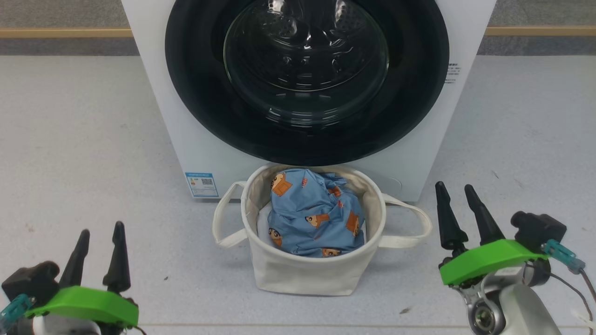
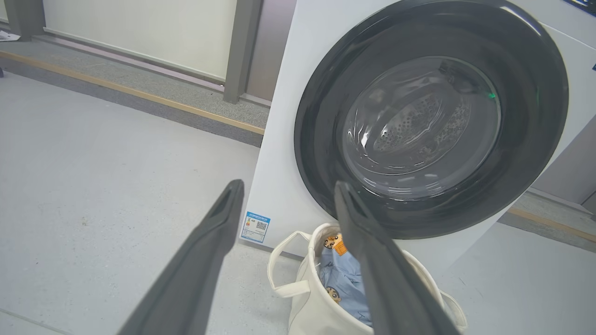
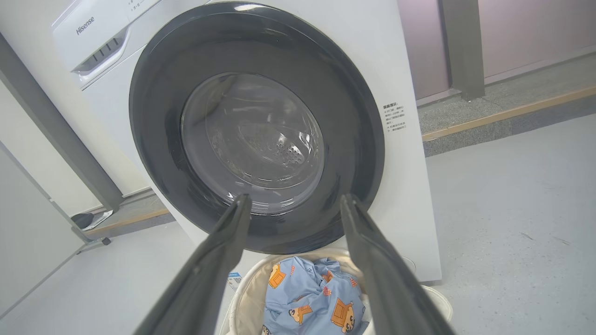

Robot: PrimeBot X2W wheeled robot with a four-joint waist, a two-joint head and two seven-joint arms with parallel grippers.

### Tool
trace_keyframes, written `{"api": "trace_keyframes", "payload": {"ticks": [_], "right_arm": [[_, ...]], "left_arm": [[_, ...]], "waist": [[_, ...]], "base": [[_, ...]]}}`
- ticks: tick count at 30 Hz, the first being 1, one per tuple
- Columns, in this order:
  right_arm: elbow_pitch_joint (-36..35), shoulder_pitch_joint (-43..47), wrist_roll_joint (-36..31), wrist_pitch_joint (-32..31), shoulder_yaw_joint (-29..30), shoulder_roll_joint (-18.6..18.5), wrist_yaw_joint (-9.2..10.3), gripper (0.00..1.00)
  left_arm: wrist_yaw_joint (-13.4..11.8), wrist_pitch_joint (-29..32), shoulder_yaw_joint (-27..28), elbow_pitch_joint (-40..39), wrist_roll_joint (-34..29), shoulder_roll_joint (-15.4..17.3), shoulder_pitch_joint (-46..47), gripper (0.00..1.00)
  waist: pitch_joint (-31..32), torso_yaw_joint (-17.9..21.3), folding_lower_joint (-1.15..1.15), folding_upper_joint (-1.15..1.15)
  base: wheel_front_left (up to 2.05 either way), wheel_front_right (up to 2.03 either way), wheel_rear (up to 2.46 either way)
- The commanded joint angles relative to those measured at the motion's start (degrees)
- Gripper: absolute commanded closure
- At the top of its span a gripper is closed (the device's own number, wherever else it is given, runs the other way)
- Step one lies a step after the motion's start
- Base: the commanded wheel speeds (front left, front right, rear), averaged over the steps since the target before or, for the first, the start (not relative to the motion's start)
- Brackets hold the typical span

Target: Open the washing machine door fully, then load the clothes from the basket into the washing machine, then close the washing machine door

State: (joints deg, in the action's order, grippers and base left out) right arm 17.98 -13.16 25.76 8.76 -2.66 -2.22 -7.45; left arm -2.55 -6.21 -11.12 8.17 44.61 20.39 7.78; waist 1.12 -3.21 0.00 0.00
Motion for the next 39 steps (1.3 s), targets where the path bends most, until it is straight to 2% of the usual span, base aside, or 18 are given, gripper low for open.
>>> {"api": "trace_keyframes", "payload": {"ticks": [1, 8, 16, 27, 32, 39], "right_arm": [[-1.75, -3.44, -2.34, 1.07, -1.15, -0.45, -0.03, 0.00], [-1.90, -3.98, -6.21, 2.24, -0.98, -0.49, -0.03, 0.00], [-1.02, -4.93, -10.34, 3.58, -1.63, -0.55, -0.03, 0.00], [0.08, -6.35, -15.82, 5.42, -2.73, -0.62, -0.03, 0.00], [0.93, -6.84, -16.28, 6.24, -3.02, -0.65, -0.03, 0.00], [1.94, -6.71, -13.96, 6.24, -3.00, -0.65, -0.03, 0.00]], "left_arm": [[-0.22, -0.99, 1.24, -2.36, -2.10, 2.82, 4.11, 0.00], [-1.07, -1.98, 0.19, -2.78, -5.57, 4.42, 4.92, 0.00], [-1.88, -2.71, -3.21, -3.14, -12.68, 7.41, 6.30, 0.00], [-2.32, -4.11, -5.99, -3.71, -18.12, 9.71, 7.92, 0.00], [-2.67, -4.80, -6.76, -4.00, -20.03, 10.76, 8.39, 0.00], [-2.76, -4.97, -6.67, -3.62, -19.46, 10.78, 8.43, 0.00]], "waist": [[0.03, -0.07, 0.00, 0.00], [0.02, -0.28, 0.00, 0.00], [0.06, -0.48, 0.00, 0.00], [0.28, -0.78, 0.00, 0.00], [0.42, -0.88, 0.00, 0.00], [0.54, -0.67, 0.00, 0.00]], "base": [[0.00, 0.00, 0.00], [0.00, 0.00, 0.00], [0.00, 0.00, 0.00], [0.00, 0.00, 0.00], [0.00, 0.00, 0.00], [0.00, 0.00, 0.00]]}}
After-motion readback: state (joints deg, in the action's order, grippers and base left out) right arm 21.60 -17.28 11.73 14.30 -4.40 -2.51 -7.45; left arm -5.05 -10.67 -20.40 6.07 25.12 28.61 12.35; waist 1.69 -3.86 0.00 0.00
